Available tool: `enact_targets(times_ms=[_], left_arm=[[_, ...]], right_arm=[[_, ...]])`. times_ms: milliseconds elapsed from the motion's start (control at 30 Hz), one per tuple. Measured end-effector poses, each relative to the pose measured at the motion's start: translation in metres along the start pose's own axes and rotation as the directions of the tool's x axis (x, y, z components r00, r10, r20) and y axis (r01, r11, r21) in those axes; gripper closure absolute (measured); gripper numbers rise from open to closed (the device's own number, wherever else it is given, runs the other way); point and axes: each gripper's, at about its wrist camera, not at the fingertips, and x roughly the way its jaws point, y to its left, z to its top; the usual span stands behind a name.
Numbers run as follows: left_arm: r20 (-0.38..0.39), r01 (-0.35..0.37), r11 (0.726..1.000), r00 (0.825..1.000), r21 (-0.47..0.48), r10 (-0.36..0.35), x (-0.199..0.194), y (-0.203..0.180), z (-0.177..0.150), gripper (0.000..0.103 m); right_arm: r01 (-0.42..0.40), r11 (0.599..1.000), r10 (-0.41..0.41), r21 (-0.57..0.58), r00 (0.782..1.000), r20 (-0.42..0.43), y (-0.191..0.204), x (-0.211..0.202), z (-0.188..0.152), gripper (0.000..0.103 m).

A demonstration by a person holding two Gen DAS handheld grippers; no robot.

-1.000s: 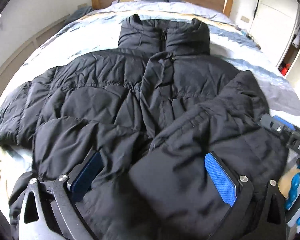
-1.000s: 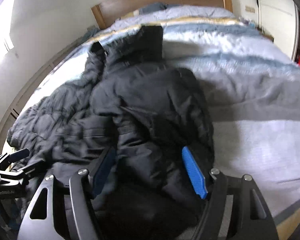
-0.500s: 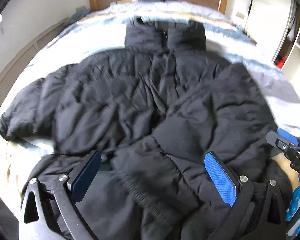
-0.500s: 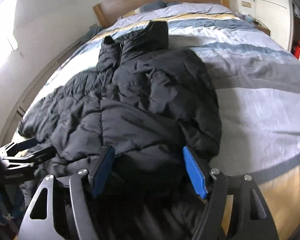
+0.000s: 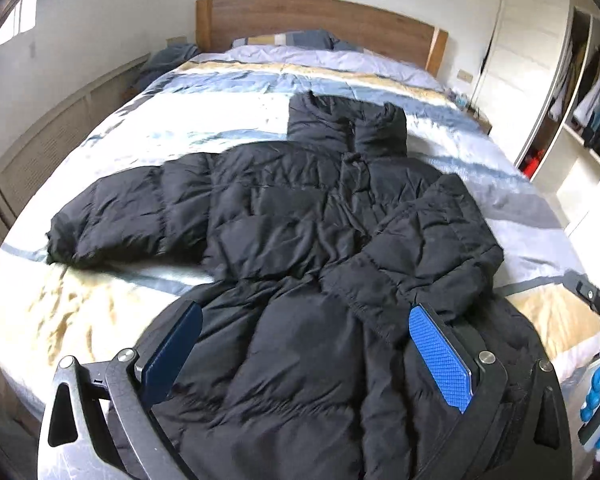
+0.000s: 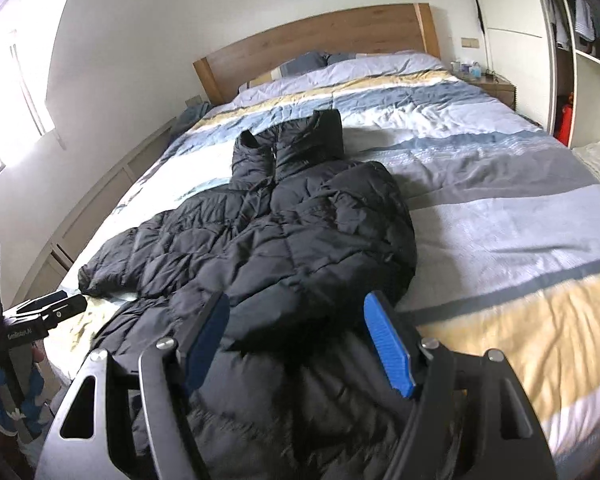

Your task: Fold large clothes

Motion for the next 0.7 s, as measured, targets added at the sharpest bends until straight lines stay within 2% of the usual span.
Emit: enact_targets(times_ms=[167, 300, 433, 600, 700], left_arm=[[0.082, 0.037, 0.998, 0.996, -0.046, -0.033, -0.051, 0.045, -0.002, 0.001], [0.126, 0.035, 0.993, 0.992, -0.108, -0.021, -0.08, 0.1, -0.001, 0.001], [0.128, 0.011, 0.984, 0.992, -0.175, 0.012, -0.09, 0.156, -0.005, 0.001], [0.104, -0.065, 0.968, 0.99, -0.243, 0.092, -0.084, 0.231, -0.015, 0.001], [0.07, -0.062, 0.954, 0.994, -0.292, 0.086, -0.068, 0.275, -0.022, 0.001]], right_arm=[[0.009, 1.0, -0.009, 0.001, 0.999, 0.045, 0.024, -0.044, -0.011, 0.034], [0.011, 1.0, -0.01, -0.003, 0.998, 0.062, 0.035, -0.062, -0.013, 0.034], [-0.004, 1.0, 0.004, 0.0, 0.998, 0.067, 0.041, -0.064, -0.011, 0.034], [-0.011, 1.0, 0.011, -0.002, 0.999, 0.041, 0.052, -0.045, -0.006, 0.034], [-0.01, 1.0, 0.01, -0.003, 1.0, 0.013, 0.06, -0.028, -0.004, 0.034]])
